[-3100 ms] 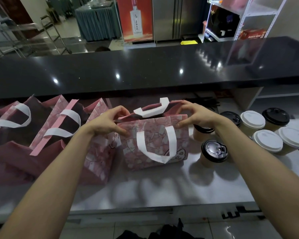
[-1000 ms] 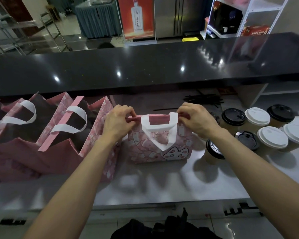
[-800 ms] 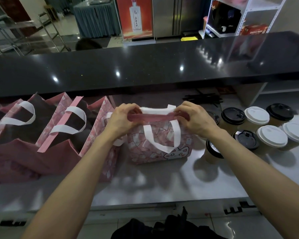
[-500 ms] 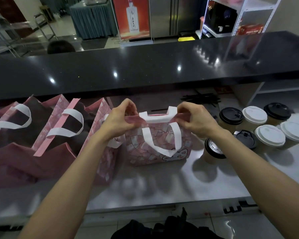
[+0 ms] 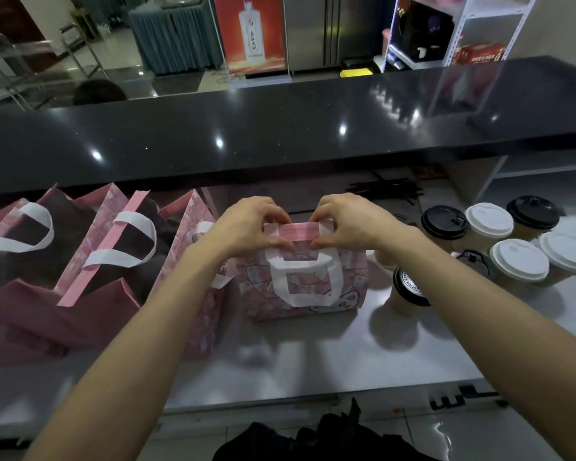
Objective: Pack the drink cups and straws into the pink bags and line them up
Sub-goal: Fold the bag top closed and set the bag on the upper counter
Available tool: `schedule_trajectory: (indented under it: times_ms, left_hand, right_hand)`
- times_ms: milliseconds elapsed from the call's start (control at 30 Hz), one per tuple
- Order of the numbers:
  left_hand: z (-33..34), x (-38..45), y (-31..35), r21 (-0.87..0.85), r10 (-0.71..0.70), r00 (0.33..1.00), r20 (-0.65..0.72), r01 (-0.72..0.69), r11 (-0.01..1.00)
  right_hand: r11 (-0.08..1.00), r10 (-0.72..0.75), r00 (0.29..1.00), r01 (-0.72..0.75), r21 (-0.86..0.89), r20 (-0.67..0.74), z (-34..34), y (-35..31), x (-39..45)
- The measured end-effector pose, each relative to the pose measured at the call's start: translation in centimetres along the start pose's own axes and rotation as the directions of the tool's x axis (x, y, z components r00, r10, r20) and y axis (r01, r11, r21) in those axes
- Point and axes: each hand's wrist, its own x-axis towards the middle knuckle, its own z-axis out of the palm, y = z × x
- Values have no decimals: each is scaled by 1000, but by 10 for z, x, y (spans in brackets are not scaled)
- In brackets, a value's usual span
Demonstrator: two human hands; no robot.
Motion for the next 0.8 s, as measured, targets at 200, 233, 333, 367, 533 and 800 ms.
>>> schedule_trajectory:
  times_ms: [200, 233, 333, 367, 533, 800]
  left_hand:
    - [15, 7, 8, 86, -36, 995, -89, 44, 995]
    - [17, 8, 8, 86, -41, 995, -94, 49, 995]
    - [18, 11, 9, 116, -15, 996, -87, 25, 993]
    - [18, 12, 9, 131, -1, 997, -73, 11, 991]
    - [19, 12, 8, 179, 48, 991, -128, -25, 984]
    - [15, 6, -1, 201, 43, 991, -124, -18, 979]
  right_hand:
    - [998, 45, 997, -41, 52, -62, 9, -7, 6]
    - [998, 40, 998, -37, 50, -55, 10, -9, 8]
    - [1000, -13, 997, 15, 25, -81, 15, -17, 13]
    - [1000, -26, 995, 27, 13, -93, 16, -18, 15]
    - [998, -45, 991, 50, 37, -127, 22, -15, 14]
    - [998, -21, 989, 30, 55, -147, 21, -3, 8]
